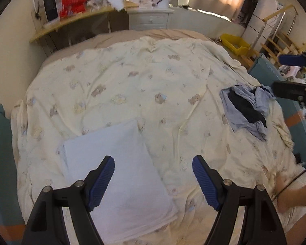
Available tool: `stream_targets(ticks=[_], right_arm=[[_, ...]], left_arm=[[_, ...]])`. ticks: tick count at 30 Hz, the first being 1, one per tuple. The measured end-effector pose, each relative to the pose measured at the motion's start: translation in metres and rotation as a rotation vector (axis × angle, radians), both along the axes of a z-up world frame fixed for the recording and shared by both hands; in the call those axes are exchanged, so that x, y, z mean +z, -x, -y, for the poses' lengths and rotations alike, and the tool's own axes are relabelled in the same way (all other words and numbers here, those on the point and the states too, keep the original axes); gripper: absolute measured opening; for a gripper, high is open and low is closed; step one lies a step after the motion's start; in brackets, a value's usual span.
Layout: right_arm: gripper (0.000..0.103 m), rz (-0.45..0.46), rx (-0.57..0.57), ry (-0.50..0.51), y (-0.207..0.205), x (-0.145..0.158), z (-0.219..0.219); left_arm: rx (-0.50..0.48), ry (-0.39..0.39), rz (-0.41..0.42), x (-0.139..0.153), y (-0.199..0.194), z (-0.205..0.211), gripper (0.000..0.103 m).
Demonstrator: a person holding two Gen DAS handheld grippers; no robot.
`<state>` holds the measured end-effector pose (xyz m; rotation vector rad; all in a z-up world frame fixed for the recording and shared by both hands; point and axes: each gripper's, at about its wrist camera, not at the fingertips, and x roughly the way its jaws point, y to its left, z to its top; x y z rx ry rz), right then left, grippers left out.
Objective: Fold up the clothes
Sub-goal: 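Move both open grippers toward the pile of grey and black clothes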
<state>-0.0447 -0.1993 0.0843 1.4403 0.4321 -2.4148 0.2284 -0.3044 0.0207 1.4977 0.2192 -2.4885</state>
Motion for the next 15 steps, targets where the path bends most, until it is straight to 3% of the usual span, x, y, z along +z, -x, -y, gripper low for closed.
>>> stream_targets(ticks=[4, 7, 11, 15], right_arm=[[0.103, -0.010, 0.031, 0.009, 0.000, -0.023, -0.062], [0.103, -0.002, 0.024, 0.009, 0.004, -0.042, -0.111], [0.103, 0.050, -0.049, 0.134, 0.022, -0.048, -0.177], [0.103, 0.128, -0.112, 0.271, 0.042, -0.061, -0.233]], left_arm=[[0.042, 0.028, 0.086, -0.026, 0.051, -0.048, 0.079], [0.070, 0.019, 0.073, -0.019, 0.098, -0.077, 0.079], [0.110, 0.035, 0.075, -0.003, 0.153, -0.123, 0.079], [0.171, 0.167, 0.034, 0.004, 0.188, -0.170, 0.079]])
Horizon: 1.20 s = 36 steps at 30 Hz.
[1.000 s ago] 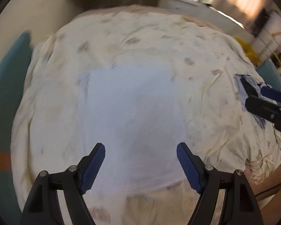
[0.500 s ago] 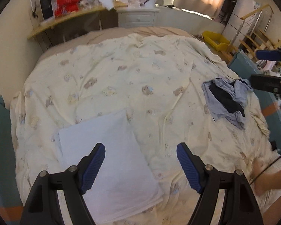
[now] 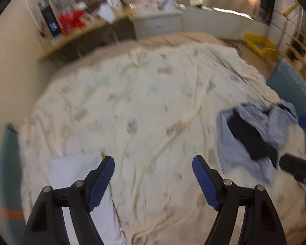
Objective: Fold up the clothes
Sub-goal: 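Move both open grippers toward the pile of grey and black clothes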
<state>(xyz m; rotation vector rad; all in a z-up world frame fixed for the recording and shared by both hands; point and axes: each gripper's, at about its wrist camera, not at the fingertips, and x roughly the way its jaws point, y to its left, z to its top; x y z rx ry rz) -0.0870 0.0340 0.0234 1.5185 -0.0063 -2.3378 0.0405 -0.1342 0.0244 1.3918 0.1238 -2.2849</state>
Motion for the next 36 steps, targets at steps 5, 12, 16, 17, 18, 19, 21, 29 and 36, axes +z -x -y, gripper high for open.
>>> stream_targets(ticks=[5, 12, 16, 17, 18, 19, 21, 29, 36], right_arm=[[0.103, 0.150, 0.014, -0.020, 0.034, -0.040, -0.060], [0.103, 0.285, -0.125, 0.081, 0.048, -0.063, -0.154], [0.103, 0.263, -0.268, 0.129, 0.044, -0.058, -0.183], [0.103, 0.248, -0.306, 0.151, 0.043, -0.056, -0.188], [0.103, 0.234, -0.340, 0.179, 0.041, -0.054, -0.192], [0.103, 0.221, -0.353, 0.197, 0.039, -0.052, -0.194], [0.103, 0.184, -0.288, 0.128, 0.035, -0.044, -0.187], [0.103, -0.060, -0.190, -0.256, -0.024, 0.007, -0.192], [0.102, -0.021, -0.168, -0.128, -0.039, -0.013, -0.218]], left_arm=[[0.045, -0.052, 0.019, -0.023, 0.042, -0.037, 0.079], [0.161, -0.184, 0.165, -0.041, 0.086, -0.062, 0.079], [0.026, -0.129, 0.106, -0.027, 0.107, -0.093, 0.079], [0.015, -0.156, 0.083, -0.028, 0.109, -0.097, 0.079], [0.008, -0.180, 0.067, -0.032, 0.109, -0.100, 0.079], [0.003, -0.203, 0.054, -0.037, 0.109, -0.103, 0.079], [-0.048, -0.193, 0.067, -0.054, 0.112, -0.114, 0.079], [-0.123, -0.264, 0.112, -0.083, 0.077, -0.123, 0.079], [-0.135, -0.291, 0.135, -0.088, 0.044, -0.098, 0.079]])
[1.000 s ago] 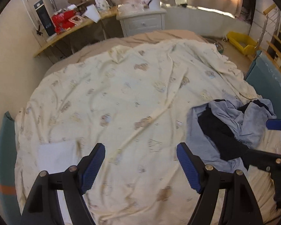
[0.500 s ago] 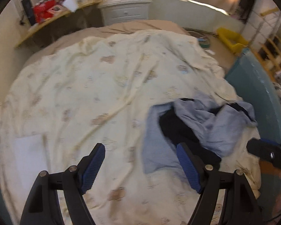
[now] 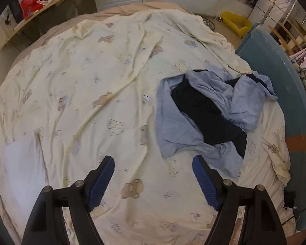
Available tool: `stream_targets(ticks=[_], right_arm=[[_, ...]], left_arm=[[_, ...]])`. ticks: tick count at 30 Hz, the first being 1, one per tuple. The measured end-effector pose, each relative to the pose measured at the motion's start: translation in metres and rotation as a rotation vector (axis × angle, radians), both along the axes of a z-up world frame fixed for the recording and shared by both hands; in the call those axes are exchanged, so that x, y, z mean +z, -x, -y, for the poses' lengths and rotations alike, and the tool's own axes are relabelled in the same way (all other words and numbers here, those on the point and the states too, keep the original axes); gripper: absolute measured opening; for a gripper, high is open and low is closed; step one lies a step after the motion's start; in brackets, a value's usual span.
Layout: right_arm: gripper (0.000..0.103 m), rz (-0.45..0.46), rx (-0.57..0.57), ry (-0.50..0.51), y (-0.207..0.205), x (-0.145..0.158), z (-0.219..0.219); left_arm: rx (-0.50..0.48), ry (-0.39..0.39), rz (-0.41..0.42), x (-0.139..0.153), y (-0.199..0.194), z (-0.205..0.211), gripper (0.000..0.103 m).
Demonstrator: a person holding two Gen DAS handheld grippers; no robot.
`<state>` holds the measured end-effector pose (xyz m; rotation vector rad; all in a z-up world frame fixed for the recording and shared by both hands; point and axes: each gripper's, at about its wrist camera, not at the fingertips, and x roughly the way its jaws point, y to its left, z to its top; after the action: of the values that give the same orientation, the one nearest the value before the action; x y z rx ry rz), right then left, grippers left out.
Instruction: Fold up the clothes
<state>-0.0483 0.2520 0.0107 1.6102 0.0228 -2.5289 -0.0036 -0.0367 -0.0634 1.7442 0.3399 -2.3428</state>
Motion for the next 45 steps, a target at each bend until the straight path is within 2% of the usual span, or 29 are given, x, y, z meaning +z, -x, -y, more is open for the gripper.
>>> stream_targets(ticks=[2, 5, 7, 9, 12, 15, 18, 22, 23, 24, 25, 27, 31, 34, 36, 39, 42, 45], right_arm=[[0.102, -0.001, 0.039, 0.002, -0.004, -0.020, 0.004], [0.101, 0.014, 0.075, 0.047, -0.008, -0.062, 0.014], [0.094, 0.007, 0.086, 0.064, -0.012, -0.085, 0.021], [0.077, 0.003, 0.089, 0.092, -0.012, -0.110, 0.026], [0.076, 0.020, 0.131, 0.112, -0.005, -0.147, 0.036], [0.076, 0.030, 0.179, 0.074, 0.009, -0.175, 0.051], [0.076, -0.003, 0.224, -0.010, 0.027, -0.196, 0.063], [0.074, 0.026, 0.238, -0.027, 0.044, -0.221, 0.061], [0.062, 0.035, 0.248, -0.039, 0.047, -0.227, 0.060], [0.044, 0.051, 0.262, -0.046, 0.050, -0.233, 0.060], [0.036, 0.068, 0.271, -0.051, 0.052, -0.238, 0.059], [0.019, 0.066, 0.262, -0.028, 0.053, -0.240, 0.055], [0.013, 0.021, 0.196, 0.104, 0.040, -0.224, 0.041], [0.011, -0.056, 0.174, 0.233, 0.016, -0.195, 0.039], [0.011, -0.064, 0.164, 0.363, -0.001, -0.178, 0.040], [0.011, -0.023, 0.198, 0.541, -0.029, -0.168, 0.051], [0.011, 0.008, 0.242, 0.622, -0.052, -0.171, 0.059], [0.012, 0.020, 0.246, 0.654, -0.069, -0.178, 0.059]], left_arm=[[-0.048, -0.019, 0.017, -0.005, -0.005, 0.000, 0.079], [-0.105, -0.020, -0.011, -0.010, -0.014, -0.001, 0.079], [-0.141, 0.010, -0.019, -0.018, -0.020, -0.004, 0.079], [-0.172, 0.032, -0.018, -0.027, -0.023, -0.007, 0.079], [-0.159, 0.012, 0.067, -0.054, -0.024, -0.009, 0.079], [-0.133, -0.086, 0.105, -0.072, -0.031, -0.012, 0.080], [-0.198, -0.036, 0.129, -0.085, -0.037, -0.022, 0.080], [-0.186, -0.063, 0.176, -0.107, -0.040, -0.018, 0.080], [-0.183, -0.070, 0.190, -0.112, -0.042, -0.017, 0.080], [-0.182, -0.072, 0.203, -0.116, -0.044, -0.016, 0.080], [-0.183, -0.069, 0.212, -0.120, -0.045, -0.016, 0.080], [-0.187, -0.061, 0.228, -0.127, -0.046, -0.017, 0.080], [-0.182, -0.070, 0.221, -0.127, -0.044, -0.015, 0.080], [-0.185, -0.093, 0.203, -0.122, -0.041, -0.014, 0.080], [-0.191, -0.144, 0.179, -0.118, -0.039, -0.016, 0.080], [-0.197, -0.279, 0.109, -0.109, -0.037, -0.018, 0.080], [-0.202, -0.440, 0.046, -0.107, -0.028, -0.025, 0.080], [-0.202, -0.528, 0.014, -0.116, -0.013, -0.037, 0.080]])
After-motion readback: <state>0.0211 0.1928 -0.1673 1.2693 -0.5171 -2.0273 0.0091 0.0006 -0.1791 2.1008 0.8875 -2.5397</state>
